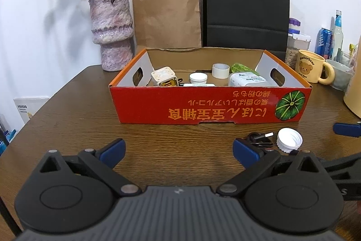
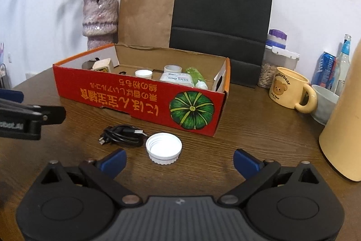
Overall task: Organize rigid objects
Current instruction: 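Lower the right tool onto the second white lid and close it, then grasp the black USB cable with the left tool while the right tool holds the lid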
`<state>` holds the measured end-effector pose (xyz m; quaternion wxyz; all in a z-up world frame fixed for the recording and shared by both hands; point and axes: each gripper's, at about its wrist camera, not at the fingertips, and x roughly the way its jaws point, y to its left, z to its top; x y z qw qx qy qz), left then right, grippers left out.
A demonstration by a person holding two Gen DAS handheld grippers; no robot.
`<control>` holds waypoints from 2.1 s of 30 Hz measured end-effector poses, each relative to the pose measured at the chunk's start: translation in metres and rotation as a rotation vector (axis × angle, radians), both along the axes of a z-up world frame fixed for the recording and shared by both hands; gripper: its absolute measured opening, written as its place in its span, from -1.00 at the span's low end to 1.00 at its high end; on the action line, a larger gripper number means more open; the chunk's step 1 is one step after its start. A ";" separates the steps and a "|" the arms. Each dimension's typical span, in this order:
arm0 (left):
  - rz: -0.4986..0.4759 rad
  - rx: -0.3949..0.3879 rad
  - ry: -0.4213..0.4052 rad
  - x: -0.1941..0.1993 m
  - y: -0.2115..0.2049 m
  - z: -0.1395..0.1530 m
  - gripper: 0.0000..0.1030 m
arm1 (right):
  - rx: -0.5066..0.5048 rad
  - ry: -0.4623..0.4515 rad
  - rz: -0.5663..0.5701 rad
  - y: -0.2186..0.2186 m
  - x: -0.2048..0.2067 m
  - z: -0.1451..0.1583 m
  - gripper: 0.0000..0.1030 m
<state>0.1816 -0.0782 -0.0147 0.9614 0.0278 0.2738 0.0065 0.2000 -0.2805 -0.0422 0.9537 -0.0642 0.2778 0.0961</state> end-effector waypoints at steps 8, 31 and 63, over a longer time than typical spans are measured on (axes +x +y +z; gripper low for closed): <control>0.005 -0.003 0.005 0.003 0.001 -0.001 1.00 | -0.005 0.042 0.021 0.006 0.025 -0.007 0.60; 0.005 -0.007 0.007 0.005 0.002 -0.001 1.00 | 0.046 0.024 0.034 0.003 0.031 -0.003 -0.23; -0.097 0.006 0.064 0.035 -0.064 -0.014 1.00 | 0.121 -0.083 -0.113 -0.065 0.013 0.018 -0.23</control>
